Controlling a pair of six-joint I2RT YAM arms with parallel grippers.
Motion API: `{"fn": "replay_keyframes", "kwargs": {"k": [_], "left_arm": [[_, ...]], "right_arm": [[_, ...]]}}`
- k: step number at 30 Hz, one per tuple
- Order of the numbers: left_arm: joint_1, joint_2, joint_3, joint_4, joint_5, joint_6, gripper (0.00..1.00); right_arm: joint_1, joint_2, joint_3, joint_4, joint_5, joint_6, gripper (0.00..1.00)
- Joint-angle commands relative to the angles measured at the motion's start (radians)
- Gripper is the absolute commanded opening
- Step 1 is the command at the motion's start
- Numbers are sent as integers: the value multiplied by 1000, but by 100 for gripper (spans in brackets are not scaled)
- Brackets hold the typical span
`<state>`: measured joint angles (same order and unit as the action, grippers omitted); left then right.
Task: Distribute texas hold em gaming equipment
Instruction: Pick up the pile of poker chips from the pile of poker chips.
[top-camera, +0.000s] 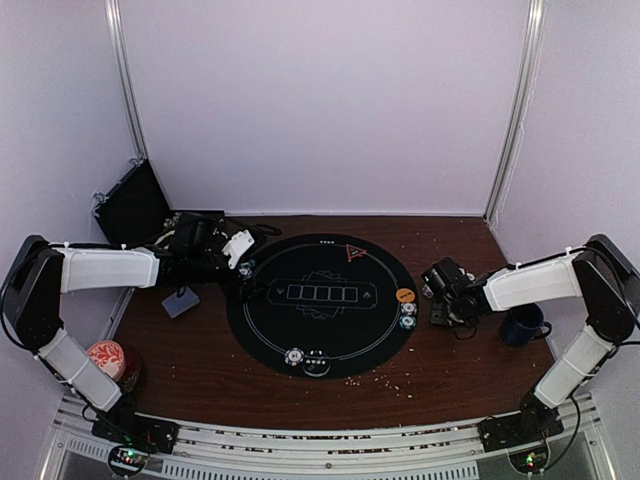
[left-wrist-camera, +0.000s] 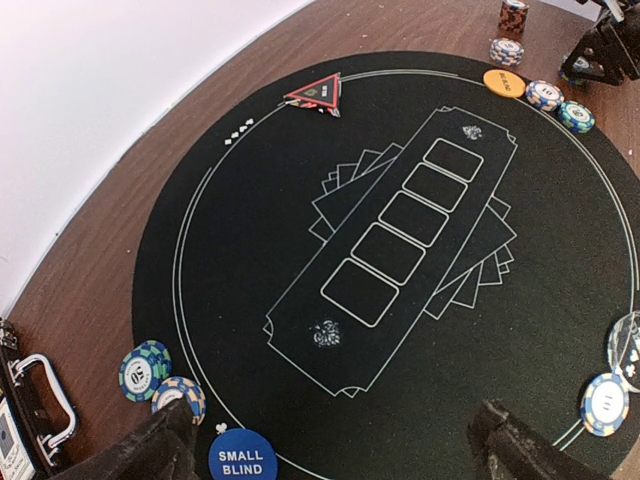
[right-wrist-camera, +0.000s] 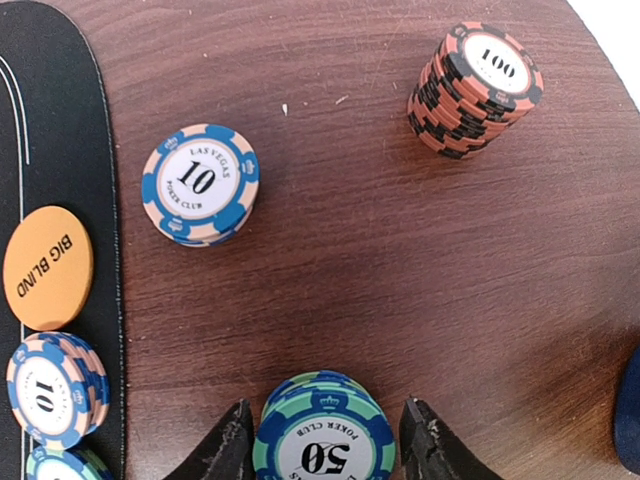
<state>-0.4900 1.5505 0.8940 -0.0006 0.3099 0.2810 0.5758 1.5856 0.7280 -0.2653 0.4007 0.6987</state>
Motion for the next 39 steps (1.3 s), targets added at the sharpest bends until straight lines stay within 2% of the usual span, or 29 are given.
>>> {"fn": "replay_keyframes", "kwargs": {"k": [1,18,22,32,39], "left_arm": [[2,8,19,41,0,-8,98],[3,10,18,43,-1,-8,98],[3,10,19,44,-4,-9,98],[21,7,13,70,-39,-43,98],[100,-12,11,108,-49,-118,98]], "right_arm": [[-2,10,-9,-5,25,-5,50],[1,-22,-15,-1,29,-11,39],[33,-50,-1,-22,53,-14,35],[267,-85,156,-133,161,-13,35],[464,70,427,-164,164,-103,35]]}}
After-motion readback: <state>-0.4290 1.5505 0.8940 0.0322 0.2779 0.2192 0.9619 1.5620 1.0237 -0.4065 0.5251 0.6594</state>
